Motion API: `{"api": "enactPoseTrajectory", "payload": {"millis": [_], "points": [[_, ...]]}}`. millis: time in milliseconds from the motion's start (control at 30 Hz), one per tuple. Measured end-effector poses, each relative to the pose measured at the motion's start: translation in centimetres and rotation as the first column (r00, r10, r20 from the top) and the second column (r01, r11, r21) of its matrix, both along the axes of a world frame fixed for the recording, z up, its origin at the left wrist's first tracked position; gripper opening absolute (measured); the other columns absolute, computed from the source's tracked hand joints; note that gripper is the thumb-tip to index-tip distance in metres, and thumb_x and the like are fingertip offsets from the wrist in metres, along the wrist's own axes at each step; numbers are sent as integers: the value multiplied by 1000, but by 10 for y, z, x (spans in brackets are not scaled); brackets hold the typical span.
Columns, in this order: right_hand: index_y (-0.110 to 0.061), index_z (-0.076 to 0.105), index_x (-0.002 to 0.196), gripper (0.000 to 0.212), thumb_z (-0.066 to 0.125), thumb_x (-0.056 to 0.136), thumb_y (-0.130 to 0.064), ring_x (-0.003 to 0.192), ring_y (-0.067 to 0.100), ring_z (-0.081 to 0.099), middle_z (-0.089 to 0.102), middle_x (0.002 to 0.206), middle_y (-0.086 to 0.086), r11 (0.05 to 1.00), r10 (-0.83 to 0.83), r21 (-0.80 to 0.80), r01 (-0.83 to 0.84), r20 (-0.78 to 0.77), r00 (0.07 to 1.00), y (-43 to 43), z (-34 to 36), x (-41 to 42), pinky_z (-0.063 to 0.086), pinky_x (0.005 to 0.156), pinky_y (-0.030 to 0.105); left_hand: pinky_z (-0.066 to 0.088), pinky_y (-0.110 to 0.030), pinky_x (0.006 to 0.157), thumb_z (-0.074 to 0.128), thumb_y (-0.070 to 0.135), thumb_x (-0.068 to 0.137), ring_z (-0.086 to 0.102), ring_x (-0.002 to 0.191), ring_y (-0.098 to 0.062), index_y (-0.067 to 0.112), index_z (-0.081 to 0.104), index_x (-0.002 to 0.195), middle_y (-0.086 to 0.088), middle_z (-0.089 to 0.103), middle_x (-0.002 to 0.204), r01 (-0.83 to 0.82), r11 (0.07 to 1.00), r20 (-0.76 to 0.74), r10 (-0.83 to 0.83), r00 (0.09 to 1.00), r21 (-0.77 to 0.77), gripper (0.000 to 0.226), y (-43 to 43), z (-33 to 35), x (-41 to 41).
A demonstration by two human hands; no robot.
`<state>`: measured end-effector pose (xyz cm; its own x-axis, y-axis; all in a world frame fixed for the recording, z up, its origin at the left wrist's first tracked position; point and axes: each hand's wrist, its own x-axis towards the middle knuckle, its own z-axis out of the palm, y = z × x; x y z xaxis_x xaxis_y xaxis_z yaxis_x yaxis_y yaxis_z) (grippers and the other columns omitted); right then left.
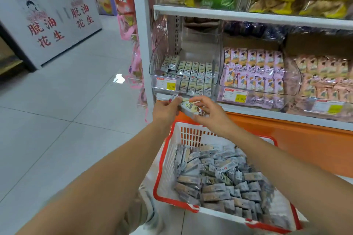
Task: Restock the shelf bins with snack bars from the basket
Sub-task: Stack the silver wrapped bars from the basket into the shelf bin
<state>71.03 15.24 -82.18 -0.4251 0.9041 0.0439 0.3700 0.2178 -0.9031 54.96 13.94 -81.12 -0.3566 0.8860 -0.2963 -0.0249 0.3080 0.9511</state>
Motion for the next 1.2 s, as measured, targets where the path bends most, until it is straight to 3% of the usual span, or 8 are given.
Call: {"api": "enactPoseTrajectory", "payload": {"millis": [100,233,333,467,800,967,1100,1200], "points": [[-26,55,119,31,60,93,-11,110,11,56,56,113,-15,977,-138,162,138,-10,990,27,28,-11,51,89,36,45,-33,82,49,38,98,60,92,-22,12,66,102,-8,67,101,125,982,-319,-75,945,140,31,23,21,-9],[-27,51,120,26,55,96,-19,81,28,67,58,90,-6,920,-310,252,301,-2,951,81,52,-27,56,71,49,40,-39,99,51,25,96,49,120,-26,11,55,130,-9,57,128,411,888,-876,-21,482,205,38,55,26,-37],[-18,52,116,21,56,96,-18,66,29,61,64,82,10,890,-363,337,308,115,925,125,52,-40,49,61,42,27,-42,113,49,28,95,38,134,-29,15,49,138,-10,47,142,535,843,-984,-52,173,50,45,78,11,-53],[-12,54,110,17,58,96,-20,65,28,51,55,70,11,890,-414,327,317,292,862,179,34,-55,37,58,36,15,-49,119,20,43,95,27,143,-30,25,33,149,-9,35,153,520,846,-992,-120,-25,-116,58,96,-16,-63],[-7,55,125,31,54,99,-23,104,32,61,65,119,17,889,-452,243,389,318,834,247,2,-97,44,82,31,16,-51,118,35,38,97,31,141,-30,22,28,152,-9,40,150,547,837,-999,42,-3,34,58,110,-49,-68],[-10,36,147,52,52,98,-18,132,33,45,42,148,17,974,-224,81,210,469,854,251,-6,-102,39,105,34,17,-52,118,35,38,97,31,141,-29,22,28,152,-9,41,149,547,835,-998,62,5,54,57,111,-52,-68],[-18,26,152,62,52,97,-12,134,33,43,31,156,13,987,-144,9,162,513,846,252,-5,-92,40,102,33,15,-51,119,35,38,97,30,142,-29,22,27,152,-8,40,150,535,844,-999,53,3,46,58,109,-51,-66],[-17,26,153,65,56,95,-12,141,30,34,26,158,10,987,-155,49,152,521,839,245,-1,-86,32,114,36,11,-50,121,36,38,97,26,144,-28,24,25,153,-7,38,151,527,849,-999,37,1,32,59,108,-49,-66]]}}
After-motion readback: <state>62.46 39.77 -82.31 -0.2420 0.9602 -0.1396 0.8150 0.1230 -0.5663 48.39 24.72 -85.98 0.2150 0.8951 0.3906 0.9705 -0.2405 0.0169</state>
